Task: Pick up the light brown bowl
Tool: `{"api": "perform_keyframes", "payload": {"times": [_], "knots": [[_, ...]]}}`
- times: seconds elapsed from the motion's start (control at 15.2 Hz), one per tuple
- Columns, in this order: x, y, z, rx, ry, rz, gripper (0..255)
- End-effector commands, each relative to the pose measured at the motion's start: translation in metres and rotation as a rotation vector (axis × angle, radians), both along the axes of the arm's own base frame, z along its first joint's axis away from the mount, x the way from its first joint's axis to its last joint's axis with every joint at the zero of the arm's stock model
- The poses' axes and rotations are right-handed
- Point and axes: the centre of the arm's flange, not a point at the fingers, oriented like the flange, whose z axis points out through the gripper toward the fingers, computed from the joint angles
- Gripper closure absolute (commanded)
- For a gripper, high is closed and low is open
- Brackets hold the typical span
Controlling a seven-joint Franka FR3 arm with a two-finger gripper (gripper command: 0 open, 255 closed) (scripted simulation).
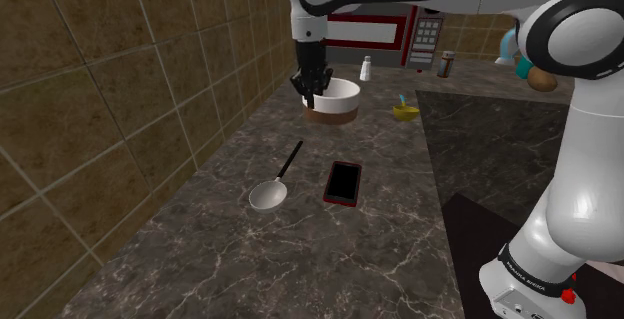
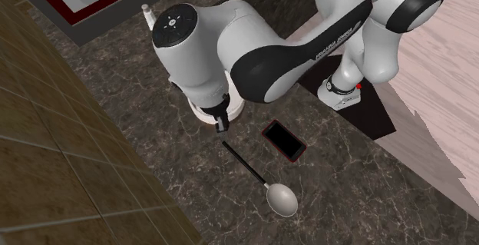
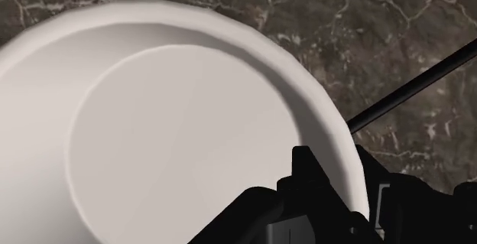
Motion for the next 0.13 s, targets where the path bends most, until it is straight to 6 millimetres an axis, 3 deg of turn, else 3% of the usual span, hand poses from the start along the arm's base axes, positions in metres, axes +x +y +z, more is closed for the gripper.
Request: {"api": "perform_keyframes", "payload": {"times": [0.0,0.07], "knots": [[-0.0003,-0.0001,0.0072,0.000,-0.001,0.000,255],[-0.0003,0.0000,0.0072,0.000,-0.001,0.000,255]]}}
